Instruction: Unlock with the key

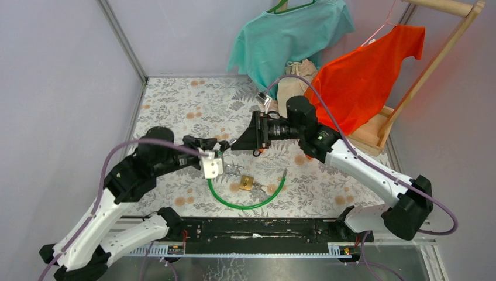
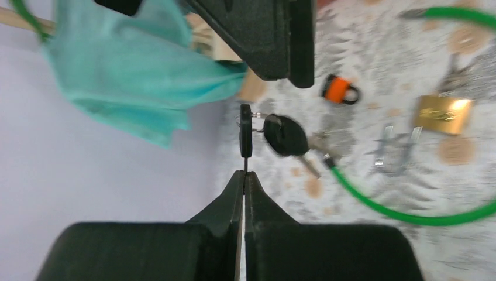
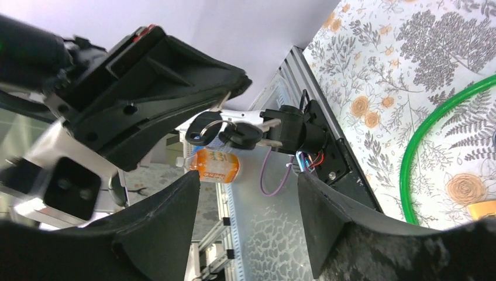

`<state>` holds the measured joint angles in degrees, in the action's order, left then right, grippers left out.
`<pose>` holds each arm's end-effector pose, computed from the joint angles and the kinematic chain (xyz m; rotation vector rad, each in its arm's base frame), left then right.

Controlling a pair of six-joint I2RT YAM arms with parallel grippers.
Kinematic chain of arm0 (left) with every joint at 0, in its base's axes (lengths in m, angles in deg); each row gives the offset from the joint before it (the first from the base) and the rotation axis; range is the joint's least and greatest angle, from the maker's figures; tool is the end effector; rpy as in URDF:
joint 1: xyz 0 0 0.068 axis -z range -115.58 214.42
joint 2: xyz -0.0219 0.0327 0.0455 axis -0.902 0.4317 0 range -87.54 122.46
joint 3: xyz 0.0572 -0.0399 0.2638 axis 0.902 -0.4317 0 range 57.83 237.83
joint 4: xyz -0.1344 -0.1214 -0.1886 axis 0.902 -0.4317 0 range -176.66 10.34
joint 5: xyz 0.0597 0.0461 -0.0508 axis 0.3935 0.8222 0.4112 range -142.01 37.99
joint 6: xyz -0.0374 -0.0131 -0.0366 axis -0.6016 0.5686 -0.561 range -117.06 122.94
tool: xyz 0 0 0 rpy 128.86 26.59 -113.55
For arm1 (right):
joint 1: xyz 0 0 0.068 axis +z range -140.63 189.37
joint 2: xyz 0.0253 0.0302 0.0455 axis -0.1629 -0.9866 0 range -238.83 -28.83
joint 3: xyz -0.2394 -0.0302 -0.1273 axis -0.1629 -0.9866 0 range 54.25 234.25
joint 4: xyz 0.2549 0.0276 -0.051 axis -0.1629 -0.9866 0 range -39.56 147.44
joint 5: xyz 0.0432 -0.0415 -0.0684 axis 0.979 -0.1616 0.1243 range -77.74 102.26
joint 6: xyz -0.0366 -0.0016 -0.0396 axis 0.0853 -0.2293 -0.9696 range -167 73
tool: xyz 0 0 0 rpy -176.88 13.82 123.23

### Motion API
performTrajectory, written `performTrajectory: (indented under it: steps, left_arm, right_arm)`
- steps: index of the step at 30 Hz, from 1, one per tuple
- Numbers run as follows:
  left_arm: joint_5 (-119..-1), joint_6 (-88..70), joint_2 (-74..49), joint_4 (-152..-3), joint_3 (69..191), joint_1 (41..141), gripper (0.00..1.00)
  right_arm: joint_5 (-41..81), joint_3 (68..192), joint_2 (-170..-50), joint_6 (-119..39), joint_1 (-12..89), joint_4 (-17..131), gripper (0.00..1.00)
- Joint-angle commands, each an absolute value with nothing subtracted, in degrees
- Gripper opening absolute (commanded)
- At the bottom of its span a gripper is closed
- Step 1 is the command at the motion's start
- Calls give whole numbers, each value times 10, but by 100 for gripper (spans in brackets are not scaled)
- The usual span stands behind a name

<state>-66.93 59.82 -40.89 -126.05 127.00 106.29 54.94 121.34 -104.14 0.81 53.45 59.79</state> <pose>0.0991 -0.1011 0.4109 1.6016 1.1534 -0.0881 0.2015 0.2287 0.3829 -0.6052 1.9136 1.7416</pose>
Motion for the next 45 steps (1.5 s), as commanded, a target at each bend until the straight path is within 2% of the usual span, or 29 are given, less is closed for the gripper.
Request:
performTrajectory:
  steps: [1,6,12,17,23,27,35,38,45]
  left_arm:
    - [-624,828,-498,-1018,1145,1069,0]
    - [-679,1042,-598,-865,976,1068,0]
    - [-712,1131,-617,-750,914,1068,0]
    - [-719,1164,-610,-726,899,1068,0]
    - [-697,1183,-603,-727,893,1069,0]
    - [-686,1185,-598,-727,893,1068,0]
    - [-676,1190,-592,-727,890,1069,0]
    - [-670,1191,-589,-727,890,1069,0]
    - [-657,1194,-589,-727,891,1067,0]
  right_arm:
    - [556,1223,-1053,58,532,674,67]
    - [553,1231,-1055,55,526,704,66]
    - [534,1216,-1047,38,525,722,62]
    - [538,1178,-1056,49,525,796,55]
    - [560,1102,-1072,171,525,1043,46]
    - [546,1066,-1077,212,526,1139,44]
    - [540,1053,-1087,226,531,1172,38]
    - [537,1061,-1093,219,538,1153,34]
    - [537,1081,-1113,205,553,1122,33]
